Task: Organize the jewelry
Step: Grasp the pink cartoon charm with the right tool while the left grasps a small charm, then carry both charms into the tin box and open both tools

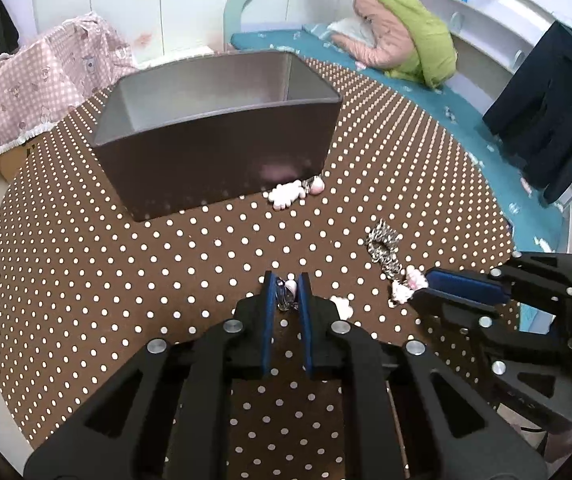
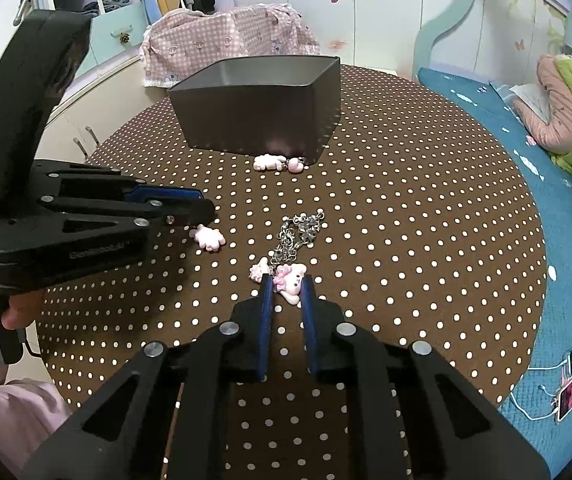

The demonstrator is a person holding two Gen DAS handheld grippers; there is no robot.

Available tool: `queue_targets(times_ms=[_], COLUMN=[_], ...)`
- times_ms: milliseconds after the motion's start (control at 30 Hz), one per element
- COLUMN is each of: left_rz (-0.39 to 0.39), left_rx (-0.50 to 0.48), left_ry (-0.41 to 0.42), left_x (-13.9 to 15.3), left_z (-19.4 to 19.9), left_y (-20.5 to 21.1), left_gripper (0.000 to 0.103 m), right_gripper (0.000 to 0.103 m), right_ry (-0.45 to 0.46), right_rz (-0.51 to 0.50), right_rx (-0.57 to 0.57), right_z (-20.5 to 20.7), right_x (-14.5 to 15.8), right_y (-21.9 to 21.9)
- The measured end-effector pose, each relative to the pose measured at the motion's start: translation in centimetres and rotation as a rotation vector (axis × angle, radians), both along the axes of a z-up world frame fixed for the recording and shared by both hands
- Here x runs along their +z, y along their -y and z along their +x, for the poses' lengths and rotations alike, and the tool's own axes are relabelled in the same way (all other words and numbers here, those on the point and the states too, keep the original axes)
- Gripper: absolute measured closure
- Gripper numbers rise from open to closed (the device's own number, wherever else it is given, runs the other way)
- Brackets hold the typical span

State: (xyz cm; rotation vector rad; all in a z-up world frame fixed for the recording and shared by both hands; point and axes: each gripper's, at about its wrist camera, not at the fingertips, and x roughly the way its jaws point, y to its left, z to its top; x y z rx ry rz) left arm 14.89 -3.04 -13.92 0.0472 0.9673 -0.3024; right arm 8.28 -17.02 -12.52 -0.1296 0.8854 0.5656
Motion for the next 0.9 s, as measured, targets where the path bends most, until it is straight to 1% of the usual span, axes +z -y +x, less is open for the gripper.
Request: queue_targets(times_ms=[200, 233, 267, 367, 467, 533, 567, 633, 700, 767, 900], left_rz=[-0.034, -0.037, -0.039, -0.035, -0.053, -0.06, -0.062, -0.07, -0.076, -0.075, -0.078], left_rx=[0.029, 0.031, 0.032, 0.044, 0.059, 0.064, 0.065, 0.069, 0.068, 0.066, 0.062], left_ry=[0.034, 0.04, 0.049, 0.077, 0.087, 0.09, 0.091, 0.09, 0.088, 0.087, 0.08], left_x=[0.6, 0.8, 1.0, 1.6, 2.1, 2.3, 2.3, 2.3, 2.3, 2.2, 2.1], left_z=[-1.3, -1.4, -1.5, -1.9, -2.0, -2.0, -2.0, -2.1, -2.4, -2.2, -1.7], left_y=[-2.1, -2.2, -2.4, -3.1, -4.1, -4.4, -4.5, -4.8, -5.2, -4.7, -4.4], left_gripper=[0.091, 0.091, 0.091, 0.091, 0.091, 0.091, 0.091, 0.091, 0.091, 0.091, 0.091], right_gripper=[0.091, 0.094, 0.1, 0.1, 0.1, 0.099, 0.097, 0.096, 0.09, 0.088, 0.087], right_ry=[-0.005, -0.002, -0.001, 0.012, 0.021, 0.026, 0.026, 0.014, 0.006, -0.009, -0.019], right_rz=[-0.011, -0.011, -0.008, -0.016, -0.033, -0.052, -0.054, -0.051, -0.056, -0.055, -0.045], right_rx=[-0.004, -0.005, -0.004, -0.008, 0.003, -0.007, -0.013, -0.017, -0.017, -0.016, -0.018], right_z=[0.5, 0.6, 0.7, 1.1, 1.6, 1.8, 1.8, 2.0, 1.9, 1.8, 1.7], right_x=[0.2, 0.4, 0.6, 1.0, 1.3, 1.4, 1.4, 1.4, 1.1, 0.8, 0.4], right_y=[-0.3, -0.3, -0.4, -0.6, -1.1, -1.2, -1.2, -1.2, -1.3, -1.4, -1.6])
